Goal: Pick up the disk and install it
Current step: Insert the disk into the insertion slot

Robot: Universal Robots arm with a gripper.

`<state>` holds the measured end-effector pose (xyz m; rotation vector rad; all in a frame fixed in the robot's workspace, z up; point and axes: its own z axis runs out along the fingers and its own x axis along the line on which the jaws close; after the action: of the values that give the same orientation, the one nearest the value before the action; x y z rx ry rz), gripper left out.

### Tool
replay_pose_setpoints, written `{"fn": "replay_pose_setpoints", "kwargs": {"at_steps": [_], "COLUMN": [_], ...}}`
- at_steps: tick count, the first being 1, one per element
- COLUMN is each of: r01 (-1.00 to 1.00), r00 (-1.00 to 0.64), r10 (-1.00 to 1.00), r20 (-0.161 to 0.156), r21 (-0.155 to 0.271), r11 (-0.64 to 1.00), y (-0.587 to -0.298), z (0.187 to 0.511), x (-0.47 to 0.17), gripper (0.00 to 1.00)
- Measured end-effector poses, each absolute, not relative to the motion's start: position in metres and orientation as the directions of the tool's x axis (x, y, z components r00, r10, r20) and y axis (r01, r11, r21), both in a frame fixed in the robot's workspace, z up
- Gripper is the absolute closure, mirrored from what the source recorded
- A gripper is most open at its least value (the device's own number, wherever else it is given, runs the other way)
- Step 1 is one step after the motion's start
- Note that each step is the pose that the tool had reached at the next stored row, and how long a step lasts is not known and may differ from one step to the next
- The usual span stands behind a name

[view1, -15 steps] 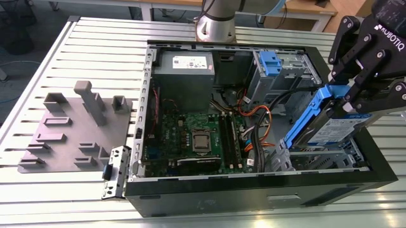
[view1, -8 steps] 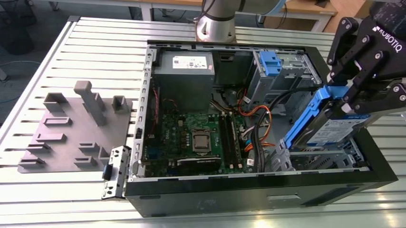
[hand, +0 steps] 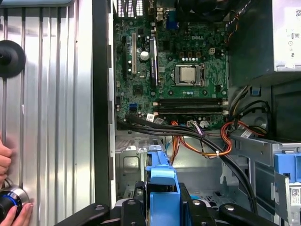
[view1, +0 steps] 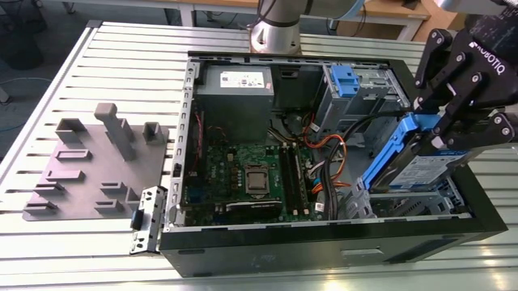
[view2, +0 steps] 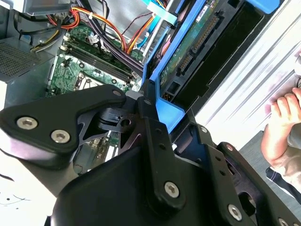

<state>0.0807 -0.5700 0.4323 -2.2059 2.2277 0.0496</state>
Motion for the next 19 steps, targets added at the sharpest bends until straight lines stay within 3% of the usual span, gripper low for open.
{"fn": "replay_pose_setpoints", "kwargs": {"at_steps": [19], "r01": [-1.0], "r00": [-0.01], "r10": [-1.0], "r20": [-0.026], "r21": [0.018], "r11": [0.01], "y": [-0.572], "z": [0.398], "x": [0.081], "gripper": [0.64]}}
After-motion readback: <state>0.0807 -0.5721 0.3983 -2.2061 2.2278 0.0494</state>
